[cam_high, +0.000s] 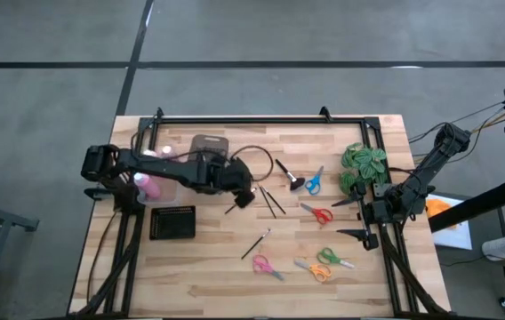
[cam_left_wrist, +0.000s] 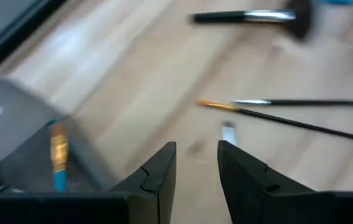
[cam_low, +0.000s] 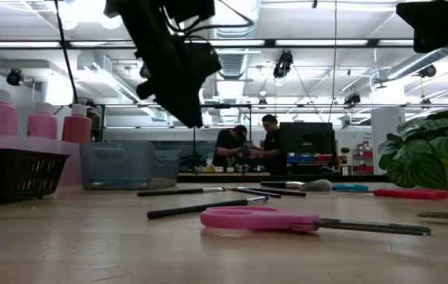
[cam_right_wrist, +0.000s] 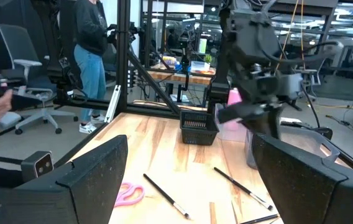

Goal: Pick & Place Paint Supplies
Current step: Put the black brush into the black bin

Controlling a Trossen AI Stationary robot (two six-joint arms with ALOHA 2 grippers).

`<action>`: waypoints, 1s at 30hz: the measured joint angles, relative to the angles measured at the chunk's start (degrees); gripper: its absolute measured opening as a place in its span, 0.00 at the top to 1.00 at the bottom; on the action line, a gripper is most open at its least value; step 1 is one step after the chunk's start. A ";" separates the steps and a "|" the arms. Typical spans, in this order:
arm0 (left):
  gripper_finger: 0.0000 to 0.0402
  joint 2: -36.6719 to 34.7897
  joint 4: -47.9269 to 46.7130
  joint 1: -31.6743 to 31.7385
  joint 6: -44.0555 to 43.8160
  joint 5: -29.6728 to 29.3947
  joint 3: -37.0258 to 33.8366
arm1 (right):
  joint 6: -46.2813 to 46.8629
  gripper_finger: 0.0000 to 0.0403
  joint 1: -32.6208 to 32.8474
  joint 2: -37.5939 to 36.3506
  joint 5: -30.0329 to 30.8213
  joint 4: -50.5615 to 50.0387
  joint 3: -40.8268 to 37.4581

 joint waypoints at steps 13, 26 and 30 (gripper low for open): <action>0.71 0.07 4.28 -4.37 6.59 9.66 -4.89 | 0.03 0.15 -0.02 -0.02 0.00 0.00 0.00; 0.71 0.11 7.66 -3.97 4.26 12.66 -7.91 | 0.03 0.15 -0.01 -0.02 0.00 0.00 0.00; 0.71 0.11 9.74 -3.97 4.22 12.40 -9.23 | 0.02 0.15 -0.01 -0.02 0.00 0.00 -0.01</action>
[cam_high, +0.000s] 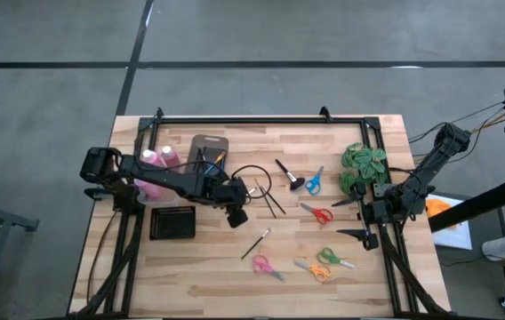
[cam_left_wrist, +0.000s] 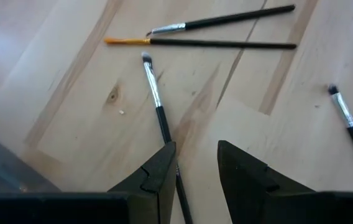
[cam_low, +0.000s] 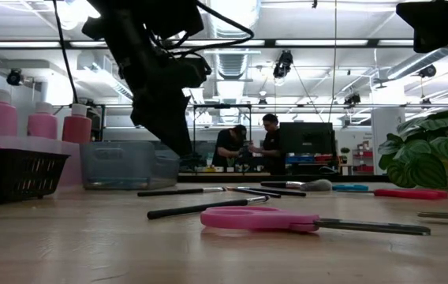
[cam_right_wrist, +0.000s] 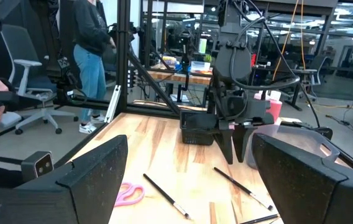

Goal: Pick & Place Paint Supplies
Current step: Put the black brush into the black bin

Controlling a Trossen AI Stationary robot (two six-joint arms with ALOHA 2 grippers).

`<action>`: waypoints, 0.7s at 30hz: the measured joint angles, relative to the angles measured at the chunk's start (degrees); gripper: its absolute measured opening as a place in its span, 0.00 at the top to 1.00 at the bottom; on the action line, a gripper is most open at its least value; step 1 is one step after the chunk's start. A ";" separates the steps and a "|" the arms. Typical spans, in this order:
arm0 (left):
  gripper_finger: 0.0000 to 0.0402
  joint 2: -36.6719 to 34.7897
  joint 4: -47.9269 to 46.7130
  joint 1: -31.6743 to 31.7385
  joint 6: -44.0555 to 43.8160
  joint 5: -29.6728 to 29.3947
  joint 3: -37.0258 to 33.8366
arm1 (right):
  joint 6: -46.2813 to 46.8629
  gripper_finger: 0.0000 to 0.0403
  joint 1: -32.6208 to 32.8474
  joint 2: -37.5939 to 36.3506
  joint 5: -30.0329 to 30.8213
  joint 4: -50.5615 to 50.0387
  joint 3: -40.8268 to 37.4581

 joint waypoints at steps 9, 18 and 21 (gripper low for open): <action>0.71 0.04 2.82 0.00 -0.17 0.98 -2.02 | 0.01 0.15 0.01 0.02 0.00 0.00 0.01; 0.71 0.04 -7.20 0.00 -0.77 0.87 3.18 | 0.01 0.15 0.00 0.00 0.00 0.00 0.01; 0.71 0.04 -10.67 0.02 -0.77 0.48 5.55 | -0.05 0.15 0.00 0.02 0.00 0.00 0.01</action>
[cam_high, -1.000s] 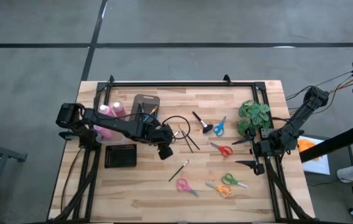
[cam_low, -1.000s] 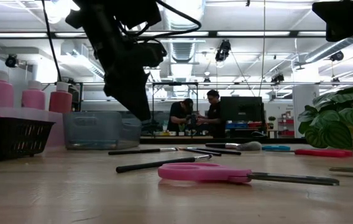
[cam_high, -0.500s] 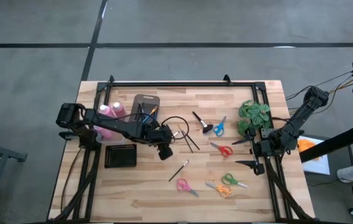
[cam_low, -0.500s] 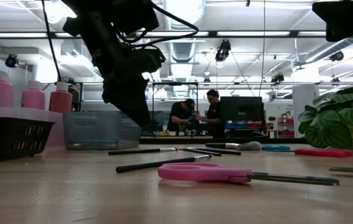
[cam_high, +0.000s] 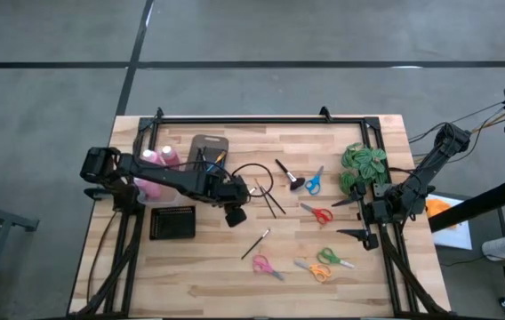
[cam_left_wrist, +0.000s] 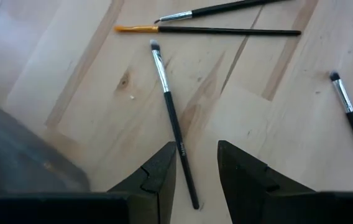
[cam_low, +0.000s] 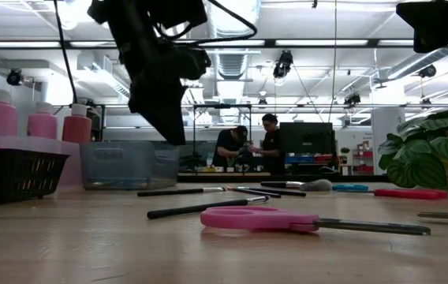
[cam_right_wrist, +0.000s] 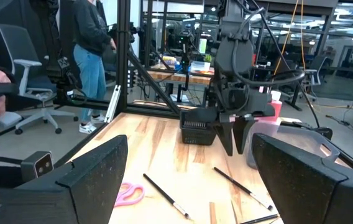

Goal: Pick & Place Paint Supplies
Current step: Put the black brush into the black bin

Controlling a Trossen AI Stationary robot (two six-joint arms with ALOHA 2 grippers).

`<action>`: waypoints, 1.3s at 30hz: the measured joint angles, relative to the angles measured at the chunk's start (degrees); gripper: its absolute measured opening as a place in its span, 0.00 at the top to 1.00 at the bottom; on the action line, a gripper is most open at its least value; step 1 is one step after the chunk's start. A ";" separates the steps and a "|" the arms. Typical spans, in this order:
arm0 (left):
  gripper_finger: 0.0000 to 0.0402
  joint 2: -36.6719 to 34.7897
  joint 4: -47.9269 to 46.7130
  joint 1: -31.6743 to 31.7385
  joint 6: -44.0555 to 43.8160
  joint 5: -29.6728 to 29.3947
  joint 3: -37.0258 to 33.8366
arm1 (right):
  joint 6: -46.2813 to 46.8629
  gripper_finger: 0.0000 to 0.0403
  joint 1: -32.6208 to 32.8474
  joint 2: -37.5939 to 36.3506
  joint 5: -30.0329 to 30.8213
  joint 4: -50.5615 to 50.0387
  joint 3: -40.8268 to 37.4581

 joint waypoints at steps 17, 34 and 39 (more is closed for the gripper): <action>0.71 13.48 -17.33 0.09 4.50 -1.50 17.48 | 0.02 0.15 0.00 0.00 0.00 0.04 -0.01; 0.71 19.67 -19.04 2.69 4.23 1.73 20.65 | -0.02 0.15 0.01 0.00 0.00 0.02 -0.01; 0.71 19.67 -17.18 4.09 3.92 3.72 19.13 | 0.05 0.15 0.01 0.00 0.00 0.00 -0.01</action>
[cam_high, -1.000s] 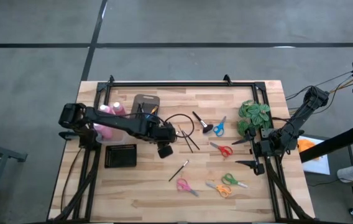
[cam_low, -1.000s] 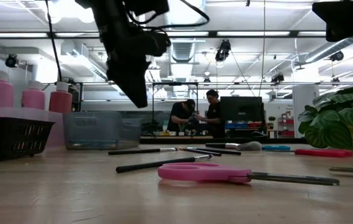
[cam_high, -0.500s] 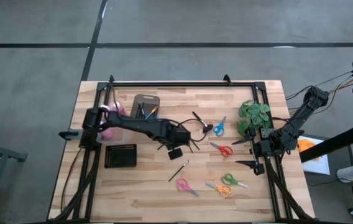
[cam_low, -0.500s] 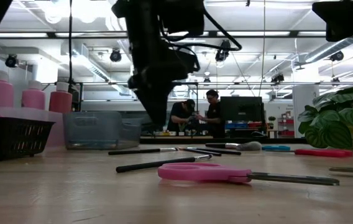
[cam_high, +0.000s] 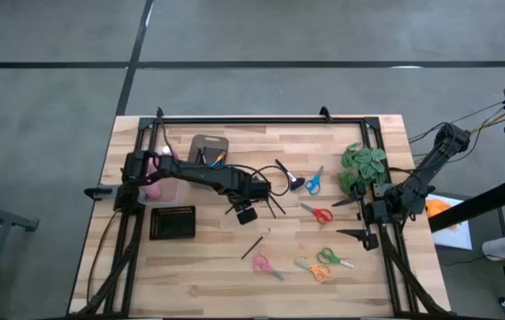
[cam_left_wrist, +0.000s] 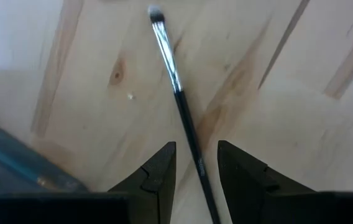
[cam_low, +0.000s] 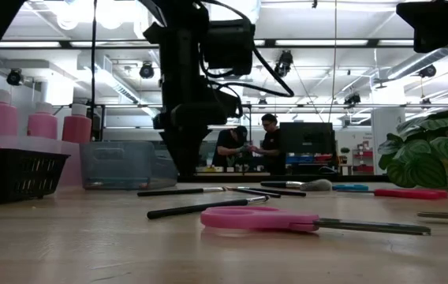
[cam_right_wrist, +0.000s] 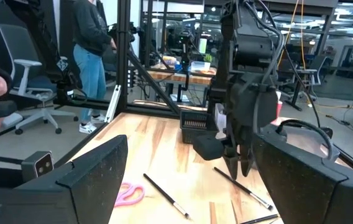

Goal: Pick & Place Paint Supplies
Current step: Put the black brush into the black bin

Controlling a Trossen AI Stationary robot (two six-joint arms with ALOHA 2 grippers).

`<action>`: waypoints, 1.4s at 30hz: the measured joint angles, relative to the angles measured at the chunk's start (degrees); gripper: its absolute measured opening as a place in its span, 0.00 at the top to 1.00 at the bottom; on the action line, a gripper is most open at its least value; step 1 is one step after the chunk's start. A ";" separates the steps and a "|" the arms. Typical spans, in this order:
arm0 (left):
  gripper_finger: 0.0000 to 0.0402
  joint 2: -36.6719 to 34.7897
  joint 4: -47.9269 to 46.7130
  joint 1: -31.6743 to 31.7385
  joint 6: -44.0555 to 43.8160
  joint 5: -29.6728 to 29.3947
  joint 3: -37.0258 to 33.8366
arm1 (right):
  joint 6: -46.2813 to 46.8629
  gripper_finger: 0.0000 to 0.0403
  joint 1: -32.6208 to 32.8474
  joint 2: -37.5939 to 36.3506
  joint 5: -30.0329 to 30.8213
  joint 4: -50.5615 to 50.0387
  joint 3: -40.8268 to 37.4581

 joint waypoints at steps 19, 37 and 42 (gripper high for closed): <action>0.71 0.00 5.47 0.13 0.61 2.31 -4.66 | -0.09 0.15 -0.02 0.00 0.00 0.00 0.00; 0.71 -0.11 7.00 0.13 0.54 2.53 -5.37 | -0.07 0.15 -0.01 0.00 0.00 0.00 0.00; 0.76 -0.11 7.18 0.11 0.88 2.72 -5.40 | -0.01 0.15 0.00 0.00 0.00 0.00 0.01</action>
